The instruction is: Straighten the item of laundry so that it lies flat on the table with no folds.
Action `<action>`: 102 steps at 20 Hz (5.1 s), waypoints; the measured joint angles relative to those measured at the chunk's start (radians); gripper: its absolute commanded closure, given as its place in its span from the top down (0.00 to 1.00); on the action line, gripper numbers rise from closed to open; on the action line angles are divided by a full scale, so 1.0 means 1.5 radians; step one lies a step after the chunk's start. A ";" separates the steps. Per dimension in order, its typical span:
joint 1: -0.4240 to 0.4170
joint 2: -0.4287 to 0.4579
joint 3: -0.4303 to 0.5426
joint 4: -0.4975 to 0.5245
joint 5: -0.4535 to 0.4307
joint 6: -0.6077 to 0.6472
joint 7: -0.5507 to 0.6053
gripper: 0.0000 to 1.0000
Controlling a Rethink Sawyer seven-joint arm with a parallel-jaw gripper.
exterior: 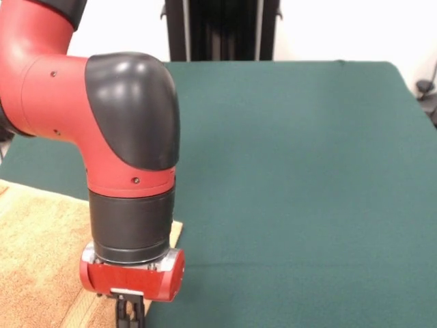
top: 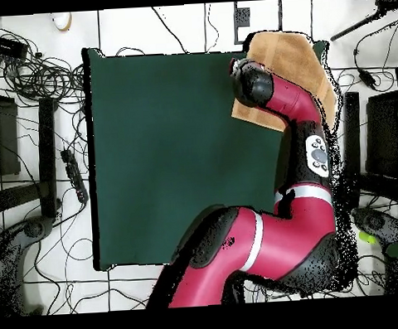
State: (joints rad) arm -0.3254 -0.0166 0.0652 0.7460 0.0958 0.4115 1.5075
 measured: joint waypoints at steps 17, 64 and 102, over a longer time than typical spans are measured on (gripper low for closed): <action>0.009 -0.013 -0.001 0.057 0.091 -0.002 0.043 0.00; -0.031 0.289 -0.354 -0.438 0.641 0.515 0.133 1.00; -0.191 0.426 -1.295 -0.509 1.544 0.346 0.133 1.00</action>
State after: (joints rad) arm -0.6116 0.6231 -1.8778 -0.0178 2.4121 0.9312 1.7074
